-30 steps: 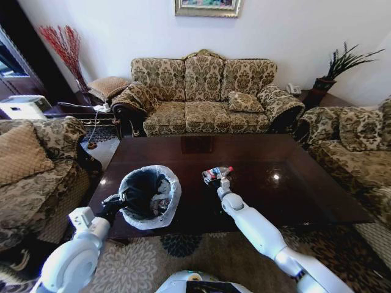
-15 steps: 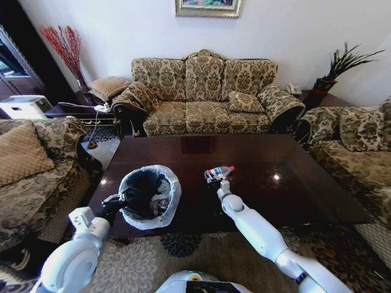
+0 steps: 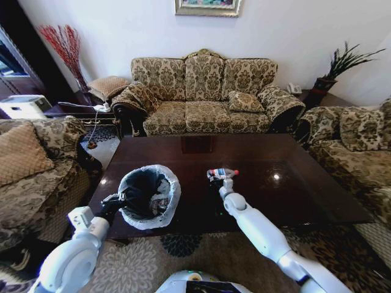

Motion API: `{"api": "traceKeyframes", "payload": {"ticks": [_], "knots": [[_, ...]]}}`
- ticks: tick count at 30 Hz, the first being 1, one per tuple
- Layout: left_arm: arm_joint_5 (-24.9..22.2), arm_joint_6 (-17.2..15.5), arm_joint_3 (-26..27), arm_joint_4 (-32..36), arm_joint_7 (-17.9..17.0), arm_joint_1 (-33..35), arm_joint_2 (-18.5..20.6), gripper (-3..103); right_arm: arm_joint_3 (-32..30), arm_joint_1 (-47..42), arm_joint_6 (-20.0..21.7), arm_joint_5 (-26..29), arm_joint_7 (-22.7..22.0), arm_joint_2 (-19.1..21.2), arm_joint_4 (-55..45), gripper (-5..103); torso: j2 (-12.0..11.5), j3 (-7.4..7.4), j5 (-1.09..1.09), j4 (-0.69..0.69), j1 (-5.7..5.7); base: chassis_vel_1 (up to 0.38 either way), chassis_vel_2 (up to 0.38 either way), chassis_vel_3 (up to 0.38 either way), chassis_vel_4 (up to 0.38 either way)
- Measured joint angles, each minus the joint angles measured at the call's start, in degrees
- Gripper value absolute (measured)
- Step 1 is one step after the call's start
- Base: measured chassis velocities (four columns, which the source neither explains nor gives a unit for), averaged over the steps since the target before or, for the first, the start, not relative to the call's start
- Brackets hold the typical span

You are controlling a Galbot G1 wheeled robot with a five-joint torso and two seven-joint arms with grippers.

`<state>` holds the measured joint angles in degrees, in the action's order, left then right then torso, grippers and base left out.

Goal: Move to the front of the table and place the trash on the table into the trash bin.

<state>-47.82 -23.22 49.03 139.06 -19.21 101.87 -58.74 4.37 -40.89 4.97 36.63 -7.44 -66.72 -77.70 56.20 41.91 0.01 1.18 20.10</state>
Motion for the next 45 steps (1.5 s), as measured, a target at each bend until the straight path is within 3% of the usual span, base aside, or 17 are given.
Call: {"api": "traceKeyframes", "payload": {"ticks": [7, 9, 10, 12, 13, 15, 17, 18, 21, 26, 31, 45], "knots": [[-0.5, 0.0, 0.1, -0.1, -0.1, 0.1, 2.5, 0, -5.0, -1.0, -0.5, 3.9, 0.0, 3.1, -9.8, 1, 0.0, -0.01, -0.01, 0.01, 0.0, 0.0, 0.0, 0.0, 0.0], [-1.8, 0.0, 0.2, -0.7, -0.3, 0.0, 5.2, 0, -6.5, -1.1, -0.8, 9.5, 0.0, 4.1, -16.8, 1, 0.0, -0.01, 0.0, 0.0, 0.0, 0.0, 0.0, 0.0, 0.0], [-1.8, 0.0, 0.2, -0.7, -0.3, 0.0, 5.2, 0, -6.5, -1.1, -0.8, 9.5, 0.0, 4.1, -16.8, 1, 0.0, -0.01, 0.0, 0.0, 0.0, 0.0, 0.0, 0.0, 0.0], [-5.9, 0.0, 0.8, -1.3, -1.4, 0.0, 9.1, 0, -7.1, -0.4, -1.1, 17.3, 0.0, 4.3, -25.0, 1, 0.0, -0.01, -0.02, 0.01, 0.0, 0.0, 0.0, 0.0, 0.0], [-5.9, 0.0, 0.8, -1.3, -1.4, 0.0, 9.1, 0, -7.1, -0.4, -1.1, 17.3, 0.0, 4.3, -25.0, 1, 0.0, -0.01, -0.02, 0.01, 0.0, 0.0, 0.0, 0.0, 0.0], [-12.7, -0.8, 1.6, -2.6, -3.3, -1.2, 14.6, 0, -7.5, 0.2, -1.3, 26.3, 0.0, 4.3, -34.6, 1, 0.0, -0.02, -0.04, 0.06, -0.01, 0.0, 0.0, 0.0, 0.0], [-20.3, -1.6, 1.9, -4.0, -5.3, -3.3, 19.8, 0, -7.6, 0.5, -1.3, 32.2, 0.0, 4.5, -41.0, 1, 0.0, -0.02, -0.05, 0.02, -0.01, 0.0, 0.0, 0.0, 0.0], [-20.3, -1.6, 1.9, -4.0, -5.3, -3.3, 19.8, 0, -7.6, 0.5, -1.3, 32.2, 0.0, 4.5, -41.0, 1, 0.0, -0.02, -0.05, 0.02, -0.01, 0.0, 0.0, 0.0, 0.0], [-31.6, -2.5, 2.2, -6.9, -8.6, -8.8, 28.3, 0, -7.2, 1.4, -0.9, 42.5, 0.0, 4.9, -50.2, 1, 0.0, -0.02, 0.0, -0.01, -0.01, 0.0, 0.0, 0.0, 0.0], [-38.3, -2.5, 1.5, -10.2, -10.4, -15.5, 34.0, 0, -5.5, 1.9, 0.3, 50.6, 0.0, 5.2, -57.6, 1, 0.0, -0.02, -0.01, -0.02, 0.0, 0.0, 0.0, 0.0, 0.0], [-40.7, -2.3, 0.3, -11.7, -10.6, -20.2, 36.2, 0, -2.2, -0.2, 1.3, 52.8, 0.0, 5.3, -60.3, 1, 0.0, -0.02, -0.01, 0.0, -0.01, 0.0, 0.0, 0.0, 0.0], [-41.1, -2.0, 0.6, -7.7, -9.2, -20.1, 36.2, 0, 11.0, 0.4, 1.1, 51.7, 0.0, 1.0, -56.6, 1, 0.0, -0.02, -0.01, 0.01, -0.01, 0.0, 0.0, 0.0, 0.0]]}}
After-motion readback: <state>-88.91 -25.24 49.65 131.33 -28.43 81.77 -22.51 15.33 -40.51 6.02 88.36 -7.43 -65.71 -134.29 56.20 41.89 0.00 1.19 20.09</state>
